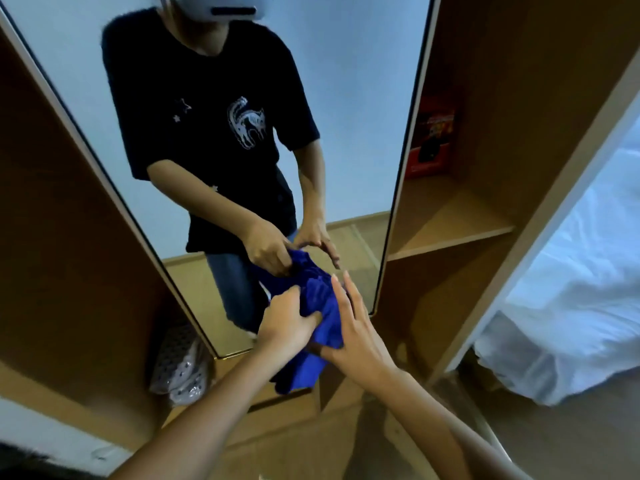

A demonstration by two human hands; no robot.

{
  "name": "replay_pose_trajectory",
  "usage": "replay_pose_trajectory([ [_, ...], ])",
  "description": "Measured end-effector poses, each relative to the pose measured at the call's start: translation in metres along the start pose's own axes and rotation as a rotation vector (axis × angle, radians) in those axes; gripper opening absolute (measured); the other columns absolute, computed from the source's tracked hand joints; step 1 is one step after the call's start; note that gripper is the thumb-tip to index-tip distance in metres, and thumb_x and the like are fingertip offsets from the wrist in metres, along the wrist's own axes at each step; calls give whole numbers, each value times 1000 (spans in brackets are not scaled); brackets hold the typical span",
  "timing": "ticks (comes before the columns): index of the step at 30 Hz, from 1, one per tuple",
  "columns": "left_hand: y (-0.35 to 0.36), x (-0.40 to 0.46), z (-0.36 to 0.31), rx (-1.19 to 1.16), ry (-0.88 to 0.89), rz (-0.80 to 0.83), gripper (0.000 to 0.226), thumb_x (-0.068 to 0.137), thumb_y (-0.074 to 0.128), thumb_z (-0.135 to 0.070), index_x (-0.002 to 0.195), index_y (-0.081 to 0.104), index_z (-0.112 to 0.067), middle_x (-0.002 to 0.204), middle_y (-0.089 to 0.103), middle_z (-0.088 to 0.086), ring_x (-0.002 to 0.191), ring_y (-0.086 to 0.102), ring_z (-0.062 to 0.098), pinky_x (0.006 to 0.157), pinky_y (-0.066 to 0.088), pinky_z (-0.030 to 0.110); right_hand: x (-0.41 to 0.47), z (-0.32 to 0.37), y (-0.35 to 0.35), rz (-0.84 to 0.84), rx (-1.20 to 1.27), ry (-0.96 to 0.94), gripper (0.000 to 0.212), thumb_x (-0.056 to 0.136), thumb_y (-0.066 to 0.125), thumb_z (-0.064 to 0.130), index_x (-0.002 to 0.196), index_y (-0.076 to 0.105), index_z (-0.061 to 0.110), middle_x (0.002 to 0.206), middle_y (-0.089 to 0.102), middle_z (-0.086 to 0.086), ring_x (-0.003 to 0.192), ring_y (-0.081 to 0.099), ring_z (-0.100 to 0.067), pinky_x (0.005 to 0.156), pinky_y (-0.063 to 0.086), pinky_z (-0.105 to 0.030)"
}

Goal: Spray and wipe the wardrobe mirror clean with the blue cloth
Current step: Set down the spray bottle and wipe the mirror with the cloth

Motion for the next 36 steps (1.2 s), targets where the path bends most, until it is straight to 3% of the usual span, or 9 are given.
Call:
replay_pose_trajectory([
  [3,-35,-11,-16,-143,-188,20,24,80,66,-25,96,54,-12,96,63,6,92,61,27,77,51,38,-21,34,-32,203,212,107,92,86,57,64,149,-8,51,159,4,23,139,34,-11,106,40,-28],
  [8,-95,-36,-52,-502,-408,-21,56,81,66,-11,126,34,-10,115,57,10,79,56,17,58,44,26,-42,103,-70,358,156,92,114,71,72,68,148,-10,52,159,15,18,140,34,-10,113,35,-34],
  [12,-140,-52,-73,-735,-425,5,87,83,55,2,151,15,-35,118,47,-1,79,58,17,69,57,35,-47,144,-97,274,41,29,113,74,79,46,147,-6,53,144,37,14,102,64,-10,86,56,-30],
  [16,-178,-66,-82,-935,-464,55,38,86,55,10,116,58,-13,119,50,12,78,58,20,47,56,30,-41,165,-131,-4,162,19,44,88,67,15,122,48,35,113,65,12,95,67,-5,75,57,-23],
  [19,-211,-79,-88,-1097,-419,154,9,86,67,-3,93,65,2,99,60,18,87,61,23,61,61,31,-26,188,-165,-86,312,17,28,89,66,6,99,60,31,92,70,7,86,67,-5,70,54,-22],
  [22,-250,-92,-95,-851,-132,351,38,74,79,-13,106,65,1,105,68,10,98,67,21,74,60,29,-10,211,-197,-24,474,38,20,86,67,0,100,65,14,95,71,-5,87,69,-17,76,57,-31],
  [26,-292,-97,-100,-201,124,169,25,80,75,-29,99,67,-15,93,69,4,88,66,19,75,53,35,5,240,-234,60,529,1,25,82,69,-6,99,69,13,89,71,-2,81,69,-9,73,55,-22],
  [31,-327,-96,-122,-145,100,-2,29,76,72,-50,94,68,-29,111,56,-7,115,40,13,101,39,42,22,260,-269,-54,565,-79,42,82,72,-1,116,59,20,103,69,-10,91,69,-21,76,59,-33],
  [36,-345,-89,-161,-468,312,-31,16,92,59,-30,107,56,-36,106,62,-18,92,59,-9,72,48,9,45,269,-292,-279,584,-183,40,82,74,4,110,54,25,109,67,-2,97,67,-24,76,60,-42],
])
Point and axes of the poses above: each hand's wrist, its own x-axis towards the middle knuckle, its own y-axis out of the palm, z = x × y, the point moved 3 cm from there along x, towards the middle knuckle
